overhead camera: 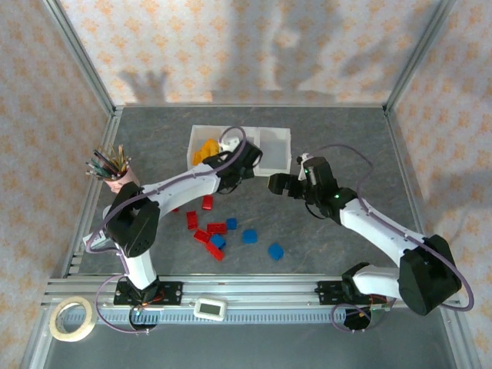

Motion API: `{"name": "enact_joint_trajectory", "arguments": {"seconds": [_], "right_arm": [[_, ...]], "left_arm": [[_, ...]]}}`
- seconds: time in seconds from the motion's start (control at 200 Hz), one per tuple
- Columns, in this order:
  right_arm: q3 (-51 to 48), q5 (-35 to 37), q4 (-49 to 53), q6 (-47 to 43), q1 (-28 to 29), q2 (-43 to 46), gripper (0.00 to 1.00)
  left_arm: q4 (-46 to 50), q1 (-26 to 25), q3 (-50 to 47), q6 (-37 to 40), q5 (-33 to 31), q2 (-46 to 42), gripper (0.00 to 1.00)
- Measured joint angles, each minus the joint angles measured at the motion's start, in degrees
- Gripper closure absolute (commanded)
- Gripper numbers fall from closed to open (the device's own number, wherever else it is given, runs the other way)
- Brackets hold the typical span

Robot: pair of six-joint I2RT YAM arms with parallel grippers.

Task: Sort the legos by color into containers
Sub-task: Place the lego in the container.

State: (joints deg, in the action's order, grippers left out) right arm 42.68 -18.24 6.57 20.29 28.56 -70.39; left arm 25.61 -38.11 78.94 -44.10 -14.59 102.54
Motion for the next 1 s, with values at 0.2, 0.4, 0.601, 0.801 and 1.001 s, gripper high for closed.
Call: {"name": "enact_joint_trajectory", "arguments": {"seconds": [0.2, 0.4, 0.601, 0.801, 1.001], "right_arm": [[1.29, 1.36, 0.31, 1.33, -0.66, -1.60, 0.00], [1.29, 1.60, 0.28, 2.10, -2.05, -2.29, 0.00], [1.29, 1.55, 0.31, 2.16, -2.36, -2.45, 0.00], [1.29, 1.33, 0.31, 2.16, -2.36, -2.60, 0.00], [1.33, 0.15, 0.33, 2.05, -2.36, -3.06, 0.00]], "left_arm": [[1.16, 4.68, 10.99, 3.91, -0.96, 7.21, 0.67], [2.47, 6.71, 19.23, 6.62, -1.07, 17.90, 0.64], [5.53, 7.91, 25.90, 9.07, -1.36, 25.11, 0.47], [6.99, 7.89, 28.30, 10.60, -1.22, 25.29, 0.47], [6.27, 7.87, 22.01, 10.80, 2.14, 19.17, 0.51]]}}
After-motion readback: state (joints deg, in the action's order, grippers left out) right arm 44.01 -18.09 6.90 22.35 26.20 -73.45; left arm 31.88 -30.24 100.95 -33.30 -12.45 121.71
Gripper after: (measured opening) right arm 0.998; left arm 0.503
